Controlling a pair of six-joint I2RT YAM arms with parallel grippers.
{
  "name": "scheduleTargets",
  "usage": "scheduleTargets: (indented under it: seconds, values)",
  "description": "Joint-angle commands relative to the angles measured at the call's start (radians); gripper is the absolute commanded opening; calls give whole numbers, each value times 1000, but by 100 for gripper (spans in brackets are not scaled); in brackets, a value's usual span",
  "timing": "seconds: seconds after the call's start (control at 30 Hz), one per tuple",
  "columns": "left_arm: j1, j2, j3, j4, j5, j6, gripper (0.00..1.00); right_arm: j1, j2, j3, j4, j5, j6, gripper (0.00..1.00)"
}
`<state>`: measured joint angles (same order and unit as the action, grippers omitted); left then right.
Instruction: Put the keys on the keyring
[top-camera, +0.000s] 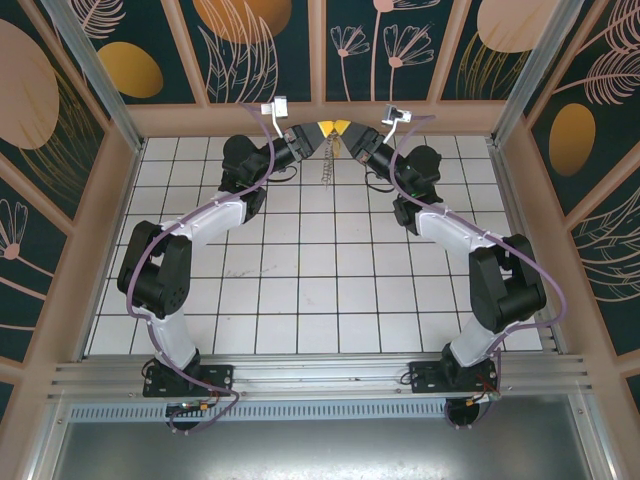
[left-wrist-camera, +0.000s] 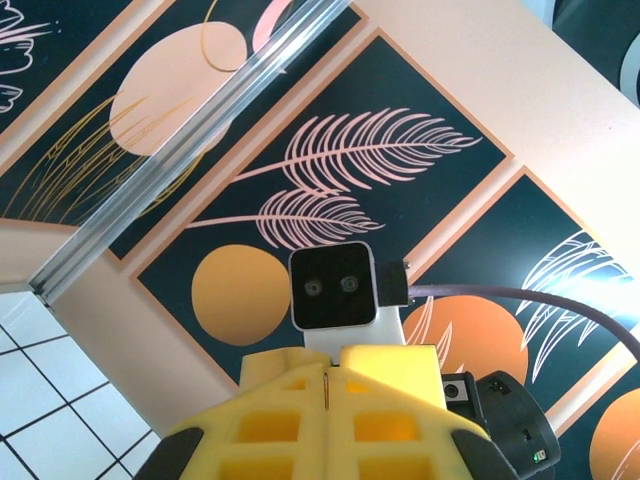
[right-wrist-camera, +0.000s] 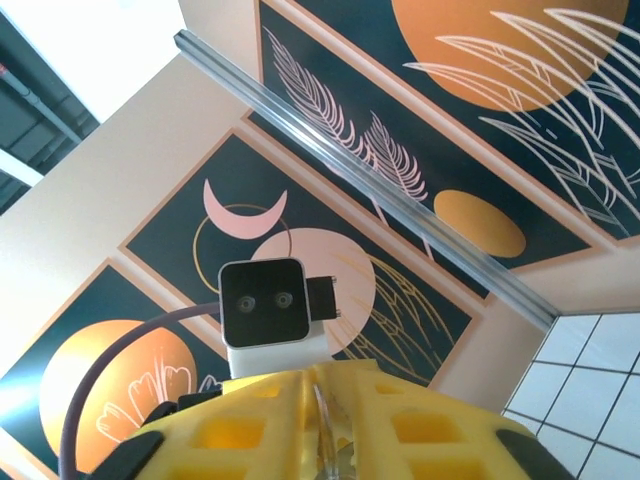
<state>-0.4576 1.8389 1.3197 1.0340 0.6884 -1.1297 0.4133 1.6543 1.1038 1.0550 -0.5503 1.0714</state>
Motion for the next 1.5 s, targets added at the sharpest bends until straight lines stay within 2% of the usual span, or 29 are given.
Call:
scheduleTargets:
  seconds: [0.0,0.13,0.33,0.4,0.6,0.73,0.93,1.17,1.47]
  values:
    - [-6,-17,15,36,-12,23,0,12,-19,-11,34,-25,-22,12]
    - [-6,-17,18,28,-17,31,0,13,-18,-20,38,-29,-20,0]
    - [-6,-10,31,20,-4,31,0,3,-19,-13,21,-42,-37,0]
    - [-4,-17,41,-12,7,54,13,-13,-16,1,4,-68,-46,0]
    - [18,-80,83,-244,31,229,48,-98,3,96,-136,-258,-124,0]
    - [39,-83,121,-333,52,291,57,-158,48,181,-226,-369,-174,0]
    - [60,-35,232,-477,131,365,63,-229,158,303,-238,-527,-169,0]
    - [66,55,393,-675,225,463,65,-239,290,460,-238,-718,-149,0]
    - [77,122,427,-717,242,479,63,-222,307,464,-223,-729,-139,0]
